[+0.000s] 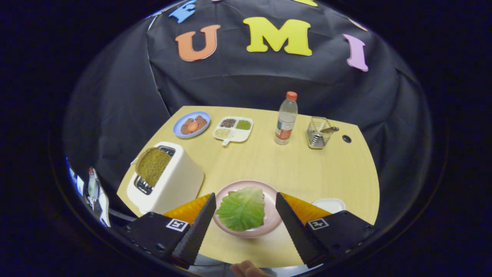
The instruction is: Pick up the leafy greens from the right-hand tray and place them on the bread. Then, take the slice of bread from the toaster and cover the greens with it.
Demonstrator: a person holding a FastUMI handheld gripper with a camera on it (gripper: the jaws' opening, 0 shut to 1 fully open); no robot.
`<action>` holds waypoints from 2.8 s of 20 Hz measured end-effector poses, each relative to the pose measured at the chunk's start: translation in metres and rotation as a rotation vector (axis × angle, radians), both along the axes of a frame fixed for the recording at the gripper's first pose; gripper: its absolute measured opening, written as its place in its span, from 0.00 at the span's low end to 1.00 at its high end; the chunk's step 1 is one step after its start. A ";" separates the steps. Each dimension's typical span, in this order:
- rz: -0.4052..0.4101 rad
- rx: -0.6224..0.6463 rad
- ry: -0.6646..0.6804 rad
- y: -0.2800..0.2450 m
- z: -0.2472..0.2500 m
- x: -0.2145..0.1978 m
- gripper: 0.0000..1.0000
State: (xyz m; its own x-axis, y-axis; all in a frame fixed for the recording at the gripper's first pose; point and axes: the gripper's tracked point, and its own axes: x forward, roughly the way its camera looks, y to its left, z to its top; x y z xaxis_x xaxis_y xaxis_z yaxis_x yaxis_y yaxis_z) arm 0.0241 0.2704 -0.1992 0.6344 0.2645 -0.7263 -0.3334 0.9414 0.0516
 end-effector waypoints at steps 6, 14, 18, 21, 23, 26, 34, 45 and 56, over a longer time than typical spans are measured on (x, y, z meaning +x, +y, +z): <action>0.065 0.059 0.010 0.086 0.034 -0.010 0.96; 0.082 0.073 0.074 0.193 0.024 -0.017 0.96; 0.033 0.048 0.138 0.217 0.003 -0.011 0.95; -0.010 -0.001 0.158 0.221 -0.013 0.000 0.89; -0.031 -0.041 0.192 0.219 -0.026 0.004 0.83; -0.052 -0.090 0.216 0.218 -0.035 0.004 0.72; -0.103 -0.115 0.295 0.211 -0.052 0.002 0.32; -0.044 0.003 0.294 0.192 0.004 -0.009 0.12; -0.095 0.122 0.252 0.095 0.046 -0.005 0.12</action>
